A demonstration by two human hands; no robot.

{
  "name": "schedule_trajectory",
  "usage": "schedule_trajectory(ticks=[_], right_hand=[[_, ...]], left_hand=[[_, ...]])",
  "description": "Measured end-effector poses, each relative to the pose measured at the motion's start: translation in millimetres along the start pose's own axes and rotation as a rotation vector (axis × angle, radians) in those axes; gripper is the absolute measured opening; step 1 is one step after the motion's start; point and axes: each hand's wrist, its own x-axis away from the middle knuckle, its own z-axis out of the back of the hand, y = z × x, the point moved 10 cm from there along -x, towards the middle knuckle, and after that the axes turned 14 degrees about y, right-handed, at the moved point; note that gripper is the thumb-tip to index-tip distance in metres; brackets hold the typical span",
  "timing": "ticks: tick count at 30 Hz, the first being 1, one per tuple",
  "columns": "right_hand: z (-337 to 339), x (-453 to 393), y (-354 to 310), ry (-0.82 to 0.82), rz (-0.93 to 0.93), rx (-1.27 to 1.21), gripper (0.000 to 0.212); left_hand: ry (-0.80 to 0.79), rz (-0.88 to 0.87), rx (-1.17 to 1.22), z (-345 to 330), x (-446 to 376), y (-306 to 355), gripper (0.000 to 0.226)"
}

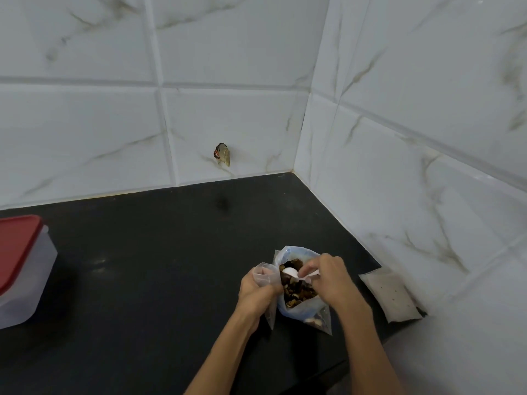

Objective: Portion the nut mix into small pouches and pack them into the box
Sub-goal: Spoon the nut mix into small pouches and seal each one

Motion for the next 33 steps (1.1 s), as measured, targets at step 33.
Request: schedule_trajectory(ticks=[33], right_hand=[[-15.2,5.6,61.1,0.090,-0.641,-0.334,0.029]], left_hand=[[0.051,-0.024,-0.010,4.8,11.0,-0.2,0.039]])
